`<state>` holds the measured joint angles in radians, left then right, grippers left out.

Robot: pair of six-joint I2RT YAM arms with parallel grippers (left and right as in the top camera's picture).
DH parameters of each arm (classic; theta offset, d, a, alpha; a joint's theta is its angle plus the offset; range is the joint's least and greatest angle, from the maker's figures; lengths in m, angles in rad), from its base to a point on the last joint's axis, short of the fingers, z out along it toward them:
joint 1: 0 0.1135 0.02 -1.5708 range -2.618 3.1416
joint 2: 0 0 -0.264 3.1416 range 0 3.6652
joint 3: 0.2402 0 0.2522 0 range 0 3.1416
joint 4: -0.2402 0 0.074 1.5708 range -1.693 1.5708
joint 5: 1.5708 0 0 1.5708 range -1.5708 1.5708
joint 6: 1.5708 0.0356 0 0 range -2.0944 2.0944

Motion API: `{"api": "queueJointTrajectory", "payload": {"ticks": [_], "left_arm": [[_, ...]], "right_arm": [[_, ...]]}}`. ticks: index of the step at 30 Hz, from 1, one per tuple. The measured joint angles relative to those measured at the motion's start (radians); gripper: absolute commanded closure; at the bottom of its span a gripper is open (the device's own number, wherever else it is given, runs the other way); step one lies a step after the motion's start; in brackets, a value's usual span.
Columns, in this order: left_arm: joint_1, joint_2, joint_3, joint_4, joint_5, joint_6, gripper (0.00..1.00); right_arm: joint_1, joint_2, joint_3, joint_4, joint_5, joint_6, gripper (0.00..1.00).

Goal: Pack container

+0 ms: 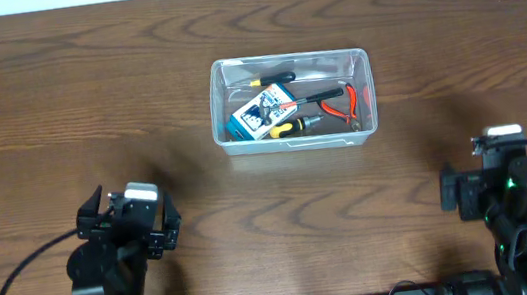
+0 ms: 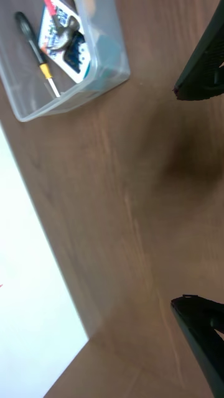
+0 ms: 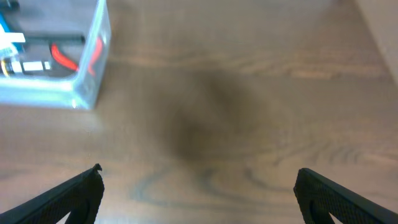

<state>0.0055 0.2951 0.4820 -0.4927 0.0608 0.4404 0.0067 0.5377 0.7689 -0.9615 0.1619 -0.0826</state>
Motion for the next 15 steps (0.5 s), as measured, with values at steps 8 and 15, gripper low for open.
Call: {"api": "queueJointTrajectory", "payload": {"ticks": [8, 15], "left_arm": [[0.0, -0.01, 0.0, 0.011, 0.0, 0.0, 0.02], [0.0, -0.01, 0.0, 0.011, 0.0, 0.0, 0.02]], "right_arm": [[0.0, -0.003, -0.02, -0.088, 0.001, 0.0, 0.01], [0.0, -0.003, -0.02, -0.097, 0.001, 0.0, 0.01]]}}
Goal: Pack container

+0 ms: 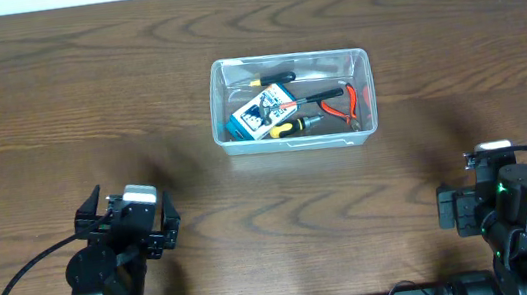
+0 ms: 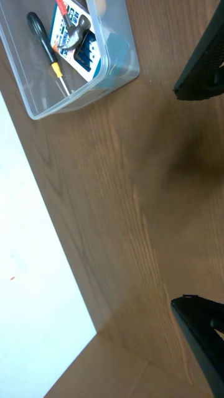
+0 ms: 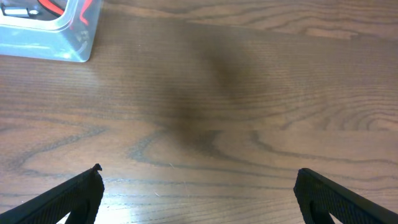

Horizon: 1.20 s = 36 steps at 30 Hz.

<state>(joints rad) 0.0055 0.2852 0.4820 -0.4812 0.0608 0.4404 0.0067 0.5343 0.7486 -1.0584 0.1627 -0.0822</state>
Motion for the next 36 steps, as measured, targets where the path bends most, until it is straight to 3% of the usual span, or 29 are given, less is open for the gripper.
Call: {"api": "queueJointTrajectory", "payload": {"ticks": [13, 25, 36], "left_arm": [[0.0, 0.0, 0.0, 0.0, 0.0, 0.0, 0.02], [0.0, 0.0, 0.0, 0.0, 0.0, 0.0, 0.02], [0.0, 0.0, 0.0, 0.0, 0.0, 0.0, 0.02]], "right_arm": [[0.005, -0.024, 0.0, 0.0, 0.001, 0.003, 0.01], [0.043, -0.483, -0.055, 0.07, -0.057, 0.089, 0.01], [0.083, -0.51, -0.589, 0.944, -0.118, 0.1, 0.01]]}}
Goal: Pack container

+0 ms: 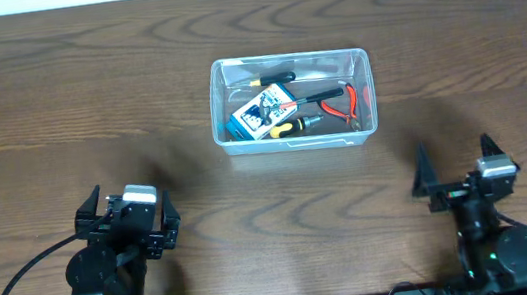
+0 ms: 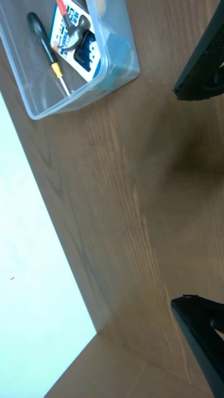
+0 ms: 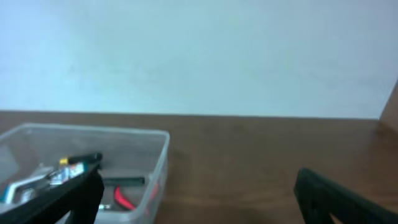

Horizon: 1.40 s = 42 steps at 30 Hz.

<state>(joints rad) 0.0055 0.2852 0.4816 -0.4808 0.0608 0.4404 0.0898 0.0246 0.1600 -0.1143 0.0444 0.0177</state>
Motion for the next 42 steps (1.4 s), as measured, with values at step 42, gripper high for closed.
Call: {"api": "queueJointTrajectory", "payload": {"ticks": [42], "left_arm": [[0.0, 0.0, 0.0, -0.001, 0.0, 0.0, 0.02]], "right_arm": [[0.0, -0.01, -0.153, 0.048, 0.014, -0.116, 0.01]]}}
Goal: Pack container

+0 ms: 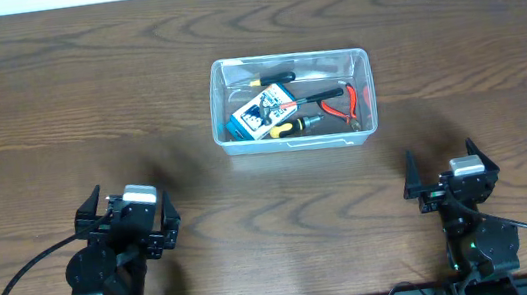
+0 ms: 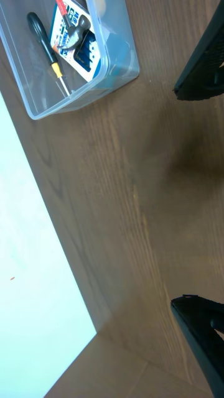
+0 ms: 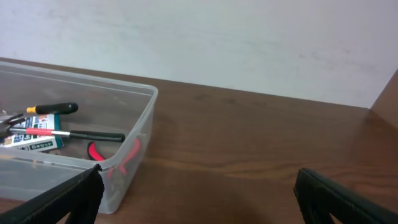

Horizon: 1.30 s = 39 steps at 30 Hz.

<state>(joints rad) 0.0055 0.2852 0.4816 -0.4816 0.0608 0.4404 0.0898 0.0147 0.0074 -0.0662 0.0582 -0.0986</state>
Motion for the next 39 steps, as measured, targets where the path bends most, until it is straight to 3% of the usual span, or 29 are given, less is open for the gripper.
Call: {"api": "queueJointTrajectory", "payload": {"ticks": [18, 21, 27, 33, 39], "left_arm": [[0.0, -0.048, 0.0, -0.024, -0.001, 0.005, 0.02], [0.0, -0.071, 0.0, -0.084, -0.009, 0.001, 0.02], [-0.016, -0.162, -0.003, -0.095, 0.03, -0.205, 0.02], [-0.028, -0.232, -0.148, 0.245, 0.025, -0.421, 0.02], [-0.028, -0.269, -0.338, 0.387, -0.042, -0.574, 0.02]], "right_arm": [[0.0, 0.0, 0.0, 0.0, -0.003, 0.0, 0.01], [0.0, 0.0, 0.0, 0.0, -0.003, 0.0, 0.01], [0.0, 0.0, 0.0, 0.0, -0.003, 0.0, 0.01], [0.0, -0.001, 0.0, 0.0, -0.003, 0.0, 0.01], [0.0, -0.002, 0.0, 0.0, -0.003, 0.0, 0.01]]}}
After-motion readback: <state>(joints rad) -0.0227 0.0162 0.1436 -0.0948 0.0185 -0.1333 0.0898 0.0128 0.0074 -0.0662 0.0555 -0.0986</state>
